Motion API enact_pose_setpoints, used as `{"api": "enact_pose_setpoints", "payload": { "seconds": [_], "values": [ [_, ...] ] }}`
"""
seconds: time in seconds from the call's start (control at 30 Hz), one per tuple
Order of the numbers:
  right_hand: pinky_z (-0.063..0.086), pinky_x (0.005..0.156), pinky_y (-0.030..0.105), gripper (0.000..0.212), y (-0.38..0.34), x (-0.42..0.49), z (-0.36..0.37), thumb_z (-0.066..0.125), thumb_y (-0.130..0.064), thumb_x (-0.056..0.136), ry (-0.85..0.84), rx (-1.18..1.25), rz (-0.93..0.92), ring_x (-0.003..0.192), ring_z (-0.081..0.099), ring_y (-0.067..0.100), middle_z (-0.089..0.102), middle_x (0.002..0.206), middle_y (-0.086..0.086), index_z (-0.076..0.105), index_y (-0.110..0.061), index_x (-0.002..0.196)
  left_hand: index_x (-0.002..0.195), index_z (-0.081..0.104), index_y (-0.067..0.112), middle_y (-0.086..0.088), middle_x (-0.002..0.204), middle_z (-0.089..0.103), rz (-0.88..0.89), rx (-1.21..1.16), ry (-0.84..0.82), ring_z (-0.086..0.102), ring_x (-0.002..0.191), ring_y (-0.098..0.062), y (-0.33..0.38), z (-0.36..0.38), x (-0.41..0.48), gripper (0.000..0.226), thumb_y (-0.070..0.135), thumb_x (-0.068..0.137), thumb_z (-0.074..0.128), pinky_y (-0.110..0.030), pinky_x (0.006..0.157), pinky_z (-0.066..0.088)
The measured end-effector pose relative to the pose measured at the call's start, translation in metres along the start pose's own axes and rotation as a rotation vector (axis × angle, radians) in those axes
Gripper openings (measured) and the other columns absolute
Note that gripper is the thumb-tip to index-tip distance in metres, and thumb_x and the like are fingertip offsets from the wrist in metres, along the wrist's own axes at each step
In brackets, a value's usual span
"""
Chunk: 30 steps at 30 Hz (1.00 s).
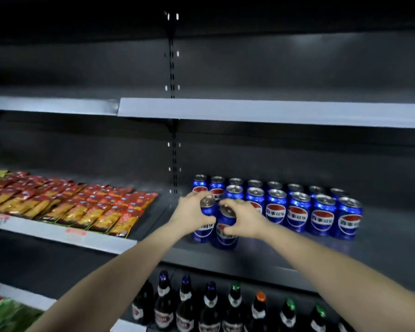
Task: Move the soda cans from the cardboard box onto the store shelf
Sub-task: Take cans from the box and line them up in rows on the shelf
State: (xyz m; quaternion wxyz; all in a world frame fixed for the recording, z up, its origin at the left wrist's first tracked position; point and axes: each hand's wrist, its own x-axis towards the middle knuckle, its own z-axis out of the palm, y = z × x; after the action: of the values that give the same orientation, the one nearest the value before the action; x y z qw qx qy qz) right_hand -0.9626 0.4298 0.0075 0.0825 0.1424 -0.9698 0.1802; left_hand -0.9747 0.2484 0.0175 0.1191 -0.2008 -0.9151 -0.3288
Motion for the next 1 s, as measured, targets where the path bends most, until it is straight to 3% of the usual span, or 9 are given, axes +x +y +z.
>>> {"api": "enact_pose_setpoints", "payload": {
  "seconds": [0.23, 0.37, 0.43, 0.53, 0.63, 0.7, 0.8, 1.0],
  "values": [
    [0.039, 0.098, 0.027, 0.074, 0.002, 0.007, 0.038, 0.074, -0.031, 0.066, 0.177, 0.3, 0.132, 0.119, 0.046, 0.02, 0.052, 0.128, -0.002, 0.042, -0.027, 0.133, 0.124, 0.052, 0.024, 0.007, 0.104, 0.065, -0.092, -0.146, -0.005, 0.059, 0.106, -0.017, -0.032, 0.02, 0.008, 0.067, 0.024, 0.061, 0.074, -0.041, 0.103, 0.041],
    [0.04, 0.101, 0.023, 0.093, 0.001, -0.01, 0.066, 0.077, -0.034, 0.07, 0.286, 0.481, 0.267, 0.123, 0.047, 0.013, 0.045, 0.135, -0.002, 0.026, -0.022, 0.146, 0.142, 0.031, 0.027, 0.015, 0.111, 0.058, -0.173, -0.36, 0.081, 0.056, 0.106, -0.006, -0.039, 0.031, -0.002, 0.087, 0.015, 0.068, 0.076, -0.02, 0.091, 0.042],
    [0.035, 0.101, 0.022, 0.102, 0.0, -0.017, 0.079, 0.079, -0.031, 0.07, 0.233, 0.413, 0.344, 0.127, 0.041, 0.018, 0.038, 0.137, 0.004, 0.017, -0.017, 0.15, 0.146, 0.022, 0.024, 0.013, 0.122, 0.053, -0.208, -0.359, 0.088, 0.051, 0.113, -0.006, -0.049, 0.041, -0.013, 0.096, 0.016, 0.069, 0.079, -0.022, 0.092, 0.04],
    [0.035, 0.108, 0.036, 0.108, 0.002, -0.014, 0.088, 0.081, -0.036, 0.069, 0.198, 0.29, 0.437, 0.133, 0.034, 0.027, 0.034, 0.141, 0.011, 0.013, -0.013, 0.151, 0.145, 0.021, 0.013, -0.004, 0.143, 0.04, -0.272, -0.205, 0.016, 0.042, 0.13, -0.018, -0.064, 0.057, -0.023, 0.104, 0.024, 0.065, 0.085, -0.03, 0.104, 0.038],
    [0.035, 0.109, 0.036, 0.102, 0.003, -0.002, 0.088, 0.079, -0.033, 0.074, 0.123, 0.318, 0.487, 0.134, 0.036, 0.028, 0.038, 0.142, 0.014, 0.016, -0.006, 0.15, 0.133, 0.036, 0.008, -0.008, 0.134, 0.049, -0.33, -0.145, -0.006, 0.048, 0.125, -0.022, -0.074, 0.061, -0.017, 0.088, 0.025, 0.064, 0.087, -0.03, 0.1, 0.041],
    [0.039, 0.104, 0.034, 0.084, 0.003, 0.006, 0.089, 0.077, -0.03, 0.078, 0.11, 0.328, 0.5, 0.13, 0.043, 0.027, 0.044, 0.138, 0.014, 0.03, -0.004, 0.143, 0.124, 0.045, 0.009, -0.008, 0.125, 0.058, -0.337, -0.131, -0.007, 0.054, 0.117, -0.022, -0.079, 0.061, -0.008, 0.075, 0.022, 0.063, 0.088, -0.027, 0.093, 0.043],
    [0.042, 0.1, 0.035, 0.062, 0.003, 0.018, 0.089, 0.069, -0.037, 0.084, 0.062, 0.205, 0.501, 0.126, 0.045, 0.029, 0.05, 0.132, 0.015, 0.045, -0.002, 0.13, 0.125, 0.048, 0.009, -0.009, 0.123, 0.062, -0.36, -0.144, 0.022, 0.058, 0.114, -0.022, -0.085, 0.063, 0.004, 0.071, 0.02, 0.066, 0.086, -0.024, 0.09, 0.043],
    [0.046, 0.091, 0.035, 0.062, 0.008, 0.05, 0.086, 0.053, -0.051, 0.091, -0.068, -0.073, 0.543, 0.12, 0.051, 0.03, 0.052, 0.129, 0.015, 0.047, -0.001, 0.128, 0.12, 0.058, 0.008, -0.007, 0.117, 0.067, -0.378, -0.106, 0.007, 0.063, 0.108, -0.021, -0.095, 0.069, 0.033, 0.055, 0.023, 0.072, 0.081, -0.029, 0.088, 0.048]
  ]
}}
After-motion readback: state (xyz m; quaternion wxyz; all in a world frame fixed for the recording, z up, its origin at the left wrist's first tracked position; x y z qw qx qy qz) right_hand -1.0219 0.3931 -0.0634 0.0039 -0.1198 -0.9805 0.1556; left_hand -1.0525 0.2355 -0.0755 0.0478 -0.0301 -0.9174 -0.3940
